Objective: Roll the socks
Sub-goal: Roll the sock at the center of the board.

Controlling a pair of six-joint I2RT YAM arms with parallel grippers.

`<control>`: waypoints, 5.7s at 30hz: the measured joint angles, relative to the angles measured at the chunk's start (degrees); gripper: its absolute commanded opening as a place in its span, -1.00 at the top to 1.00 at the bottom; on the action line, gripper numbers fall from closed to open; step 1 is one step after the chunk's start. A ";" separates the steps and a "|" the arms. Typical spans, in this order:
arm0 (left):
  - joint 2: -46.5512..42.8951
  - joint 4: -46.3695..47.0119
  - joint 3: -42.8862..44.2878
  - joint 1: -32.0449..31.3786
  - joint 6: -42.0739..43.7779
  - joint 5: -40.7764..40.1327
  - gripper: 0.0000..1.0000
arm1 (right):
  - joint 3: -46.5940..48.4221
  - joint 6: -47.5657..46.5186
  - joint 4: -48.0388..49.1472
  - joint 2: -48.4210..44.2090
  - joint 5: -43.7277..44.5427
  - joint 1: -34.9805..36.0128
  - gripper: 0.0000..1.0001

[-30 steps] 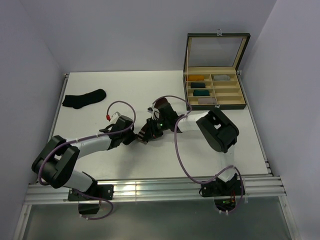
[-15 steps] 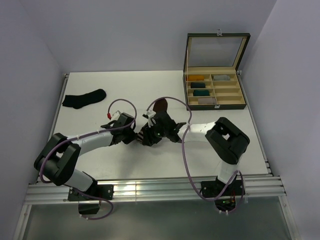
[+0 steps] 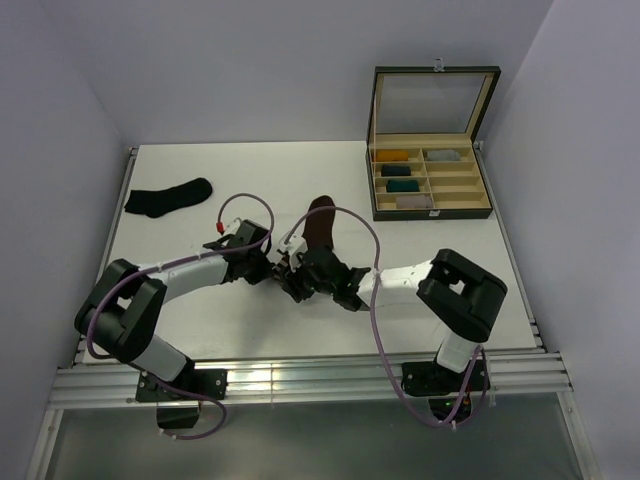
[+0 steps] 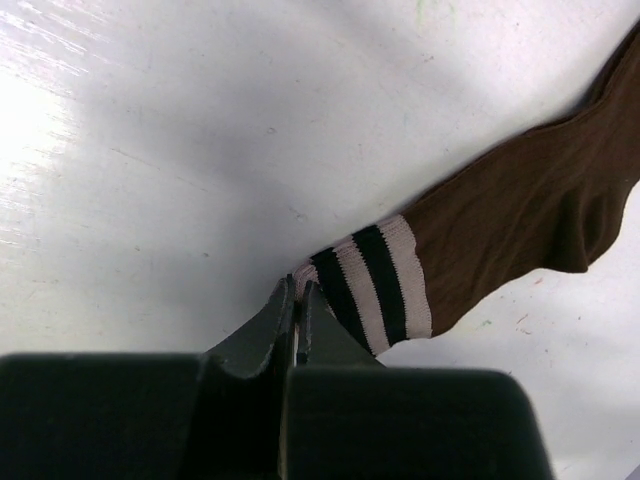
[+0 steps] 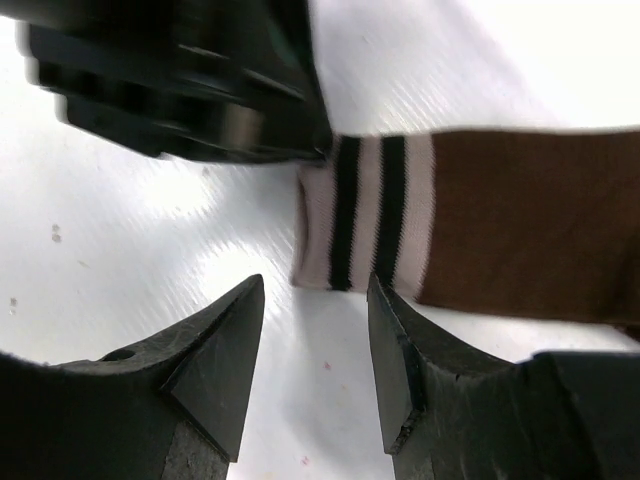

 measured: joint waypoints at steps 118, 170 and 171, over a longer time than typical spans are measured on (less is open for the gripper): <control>-9.20 28.85 -21.97 7.04 1.38 12.70 0.77 | 4.87 55.45 23.96 24.28 -39.89 -17.88 0.99; 0.02 48.13 -22.69 7.06 -1.53 14.64 0.70 | 8.35 54.73 19.17 25.42 -41.79 -18.14 0.91; 0.35 48.19 -22.56 7.06 -1.99 14.64 0.71 | 8.41 54.64 19.02 25.42 -41.79 -18.14 0.85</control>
